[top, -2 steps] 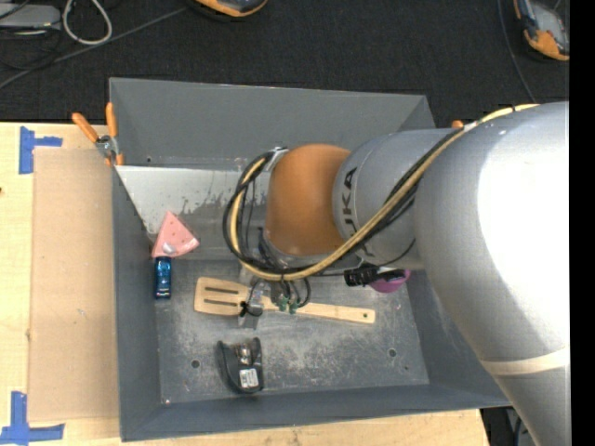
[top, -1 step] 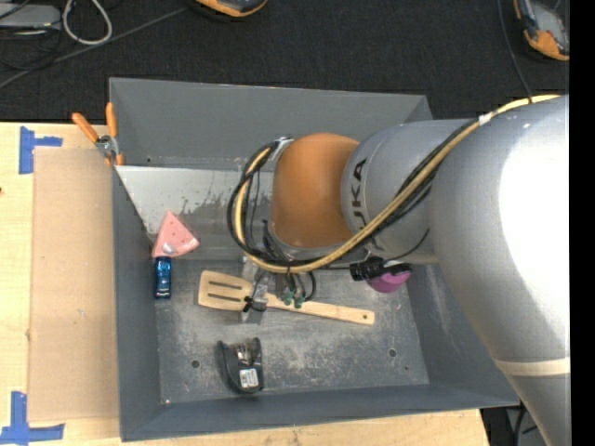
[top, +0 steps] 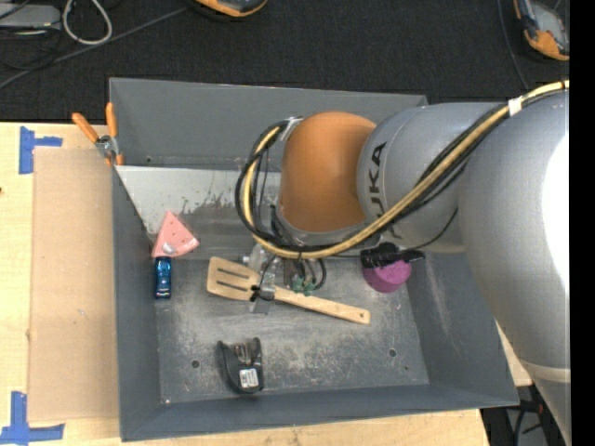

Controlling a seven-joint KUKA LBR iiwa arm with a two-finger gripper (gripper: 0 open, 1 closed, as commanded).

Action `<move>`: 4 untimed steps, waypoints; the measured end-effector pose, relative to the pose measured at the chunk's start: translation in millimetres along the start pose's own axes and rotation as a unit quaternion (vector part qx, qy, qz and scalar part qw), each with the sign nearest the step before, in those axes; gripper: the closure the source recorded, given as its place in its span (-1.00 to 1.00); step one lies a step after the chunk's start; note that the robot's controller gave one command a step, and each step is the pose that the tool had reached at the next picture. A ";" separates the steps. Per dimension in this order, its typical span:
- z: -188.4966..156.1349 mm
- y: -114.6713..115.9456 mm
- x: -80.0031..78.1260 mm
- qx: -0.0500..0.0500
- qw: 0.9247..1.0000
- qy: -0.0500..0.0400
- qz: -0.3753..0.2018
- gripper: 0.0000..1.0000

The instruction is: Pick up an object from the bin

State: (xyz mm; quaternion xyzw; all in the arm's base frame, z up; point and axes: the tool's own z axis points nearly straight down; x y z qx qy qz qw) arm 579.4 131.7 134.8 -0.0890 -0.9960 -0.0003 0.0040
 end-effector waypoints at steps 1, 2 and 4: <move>-37.8 -0.3 -0.4 -0.001 1.000 -0.001 0.000 1.00; -50.0 -0.1 -1.3 -0.002 1.000 -0.003 0.000 1.00; -91.2 -0.6 -1.2 -0.002 1.000 -0.002 -0.001 1.00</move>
Offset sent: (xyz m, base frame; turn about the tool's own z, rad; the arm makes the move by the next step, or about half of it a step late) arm 0.0011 0.0000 0.0536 -0.0002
